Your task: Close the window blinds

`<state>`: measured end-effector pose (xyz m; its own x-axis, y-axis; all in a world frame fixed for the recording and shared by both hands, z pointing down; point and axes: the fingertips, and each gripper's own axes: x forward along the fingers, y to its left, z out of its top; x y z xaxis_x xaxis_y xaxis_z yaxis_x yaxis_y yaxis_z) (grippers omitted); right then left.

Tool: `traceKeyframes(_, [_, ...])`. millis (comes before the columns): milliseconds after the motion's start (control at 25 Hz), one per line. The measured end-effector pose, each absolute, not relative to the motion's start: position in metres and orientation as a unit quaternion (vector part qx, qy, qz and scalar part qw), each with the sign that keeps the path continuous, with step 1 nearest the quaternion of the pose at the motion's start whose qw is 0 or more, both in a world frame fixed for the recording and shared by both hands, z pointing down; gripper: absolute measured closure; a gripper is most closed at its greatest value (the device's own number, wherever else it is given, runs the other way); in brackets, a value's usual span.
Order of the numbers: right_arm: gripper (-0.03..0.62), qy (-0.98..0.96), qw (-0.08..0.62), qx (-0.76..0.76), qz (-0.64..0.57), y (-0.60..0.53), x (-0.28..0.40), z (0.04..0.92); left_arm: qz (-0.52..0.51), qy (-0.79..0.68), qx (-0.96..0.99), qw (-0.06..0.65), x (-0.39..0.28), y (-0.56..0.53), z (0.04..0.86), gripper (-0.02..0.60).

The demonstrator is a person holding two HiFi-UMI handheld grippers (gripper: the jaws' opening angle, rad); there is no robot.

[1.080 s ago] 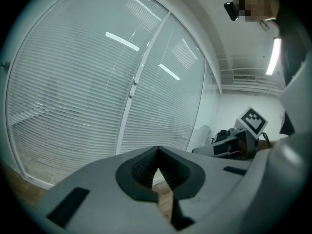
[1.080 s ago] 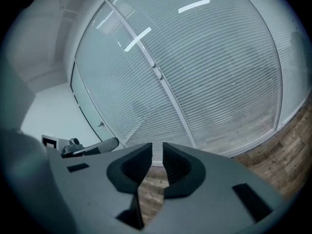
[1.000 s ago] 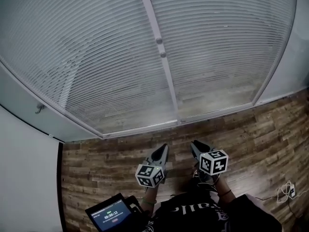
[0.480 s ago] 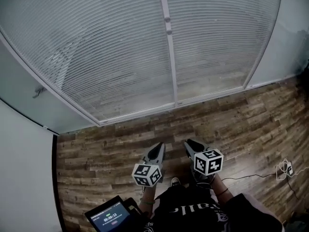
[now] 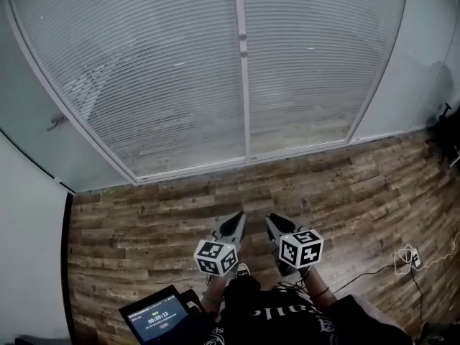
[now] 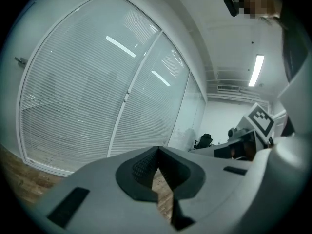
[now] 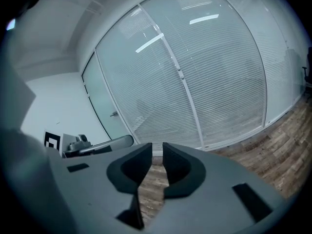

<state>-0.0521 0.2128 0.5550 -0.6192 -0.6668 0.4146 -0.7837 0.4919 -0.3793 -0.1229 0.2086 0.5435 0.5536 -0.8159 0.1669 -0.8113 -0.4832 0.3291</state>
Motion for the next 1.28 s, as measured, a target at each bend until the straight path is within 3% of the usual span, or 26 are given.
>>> traceKeyframes(560, [0.514,-0.869,0.098,0.399,0.276,0.356,0.064,0.550,-0.006,-0.506,0.838,0.205,-0.005,0.368,0.545,0.577])
traceKeyframes(1280, [0.514,-0.880,0.107,0.381,0.261,0.407,0.094,0.549,-0.013,-0.532,0.824,0.194,0.018,0.416,0.544,0.577])
